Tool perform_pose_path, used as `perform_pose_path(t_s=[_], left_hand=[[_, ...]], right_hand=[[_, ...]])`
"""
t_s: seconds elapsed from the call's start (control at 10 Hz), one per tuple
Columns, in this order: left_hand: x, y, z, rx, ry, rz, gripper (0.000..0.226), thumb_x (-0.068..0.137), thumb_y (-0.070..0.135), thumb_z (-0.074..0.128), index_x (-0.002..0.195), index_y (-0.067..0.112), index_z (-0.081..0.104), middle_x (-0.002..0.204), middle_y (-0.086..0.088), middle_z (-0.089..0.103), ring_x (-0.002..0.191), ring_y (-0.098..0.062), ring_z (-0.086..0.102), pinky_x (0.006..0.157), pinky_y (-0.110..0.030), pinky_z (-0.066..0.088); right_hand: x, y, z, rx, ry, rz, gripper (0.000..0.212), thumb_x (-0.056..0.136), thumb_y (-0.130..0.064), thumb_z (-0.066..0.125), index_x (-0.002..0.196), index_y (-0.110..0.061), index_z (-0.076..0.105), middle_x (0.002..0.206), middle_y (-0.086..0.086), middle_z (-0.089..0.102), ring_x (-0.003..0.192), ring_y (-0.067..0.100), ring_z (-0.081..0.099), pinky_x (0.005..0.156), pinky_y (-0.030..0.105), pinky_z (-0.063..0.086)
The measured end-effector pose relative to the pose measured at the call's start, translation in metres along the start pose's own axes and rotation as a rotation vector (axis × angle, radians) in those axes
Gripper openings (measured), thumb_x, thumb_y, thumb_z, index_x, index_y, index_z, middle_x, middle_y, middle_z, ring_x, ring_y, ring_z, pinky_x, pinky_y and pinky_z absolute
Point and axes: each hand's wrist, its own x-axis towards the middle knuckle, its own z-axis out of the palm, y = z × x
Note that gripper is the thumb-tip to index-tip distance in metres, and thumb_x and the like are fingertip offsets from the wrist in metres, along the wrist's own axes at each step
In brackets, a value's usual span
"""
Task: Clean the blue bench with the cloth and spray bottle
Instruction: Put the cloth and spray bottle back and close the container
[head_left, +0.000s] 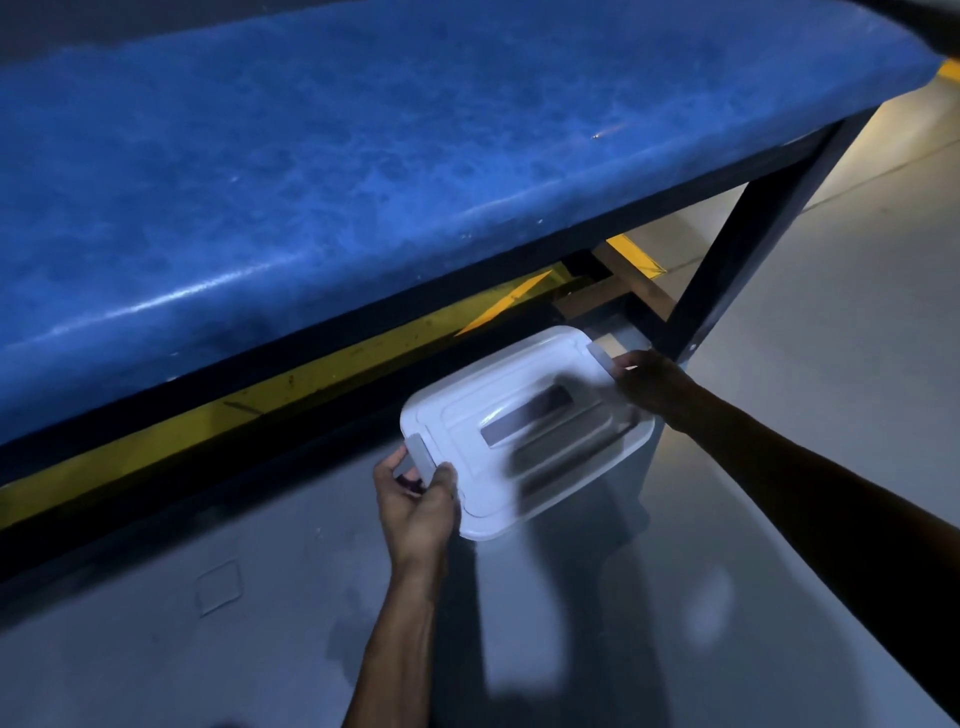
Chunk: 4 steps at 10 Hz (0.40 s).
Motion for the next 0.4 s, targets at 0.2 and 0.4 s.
perform_pose_path(t_s=[0.2,0.4], left_hand=[[-0.012,-0.009,0.006,0.037,0.033,0.117,0.048,0.093,0.009,0.075,0.134,0.023,0.055,0.101,-0.008,0.074,0.081,-0.015,0.077,0.071,-0.034,0.065],[-0.023,0.004,0.004,0.062,-0.009,-0.076,0.059,0.091,0.018,0.079,0.143,0.018,0.052,0.110,-0.013,0.071,0.083,-0.021,0.071,0.067,-0.030,0.059]], right_hand=[[0.010,-0.002,0.007,-0.062,0.004,0.001,0.009,0.101,-0.010,0.052,0.101,-0.018,0.056,0.079,-0.009,0.050,0.067,0.003,0.046,0.061,0.014,0.037],[-0.018,-0.025,-0.023,0.001,-0.162,0.143,0.013,0.105,-0.010,0.049,0.099,-0.020,0.053,0.071,-0.007,0.054,0.059,0.001,0.052,0.053,0.008,0.045]])
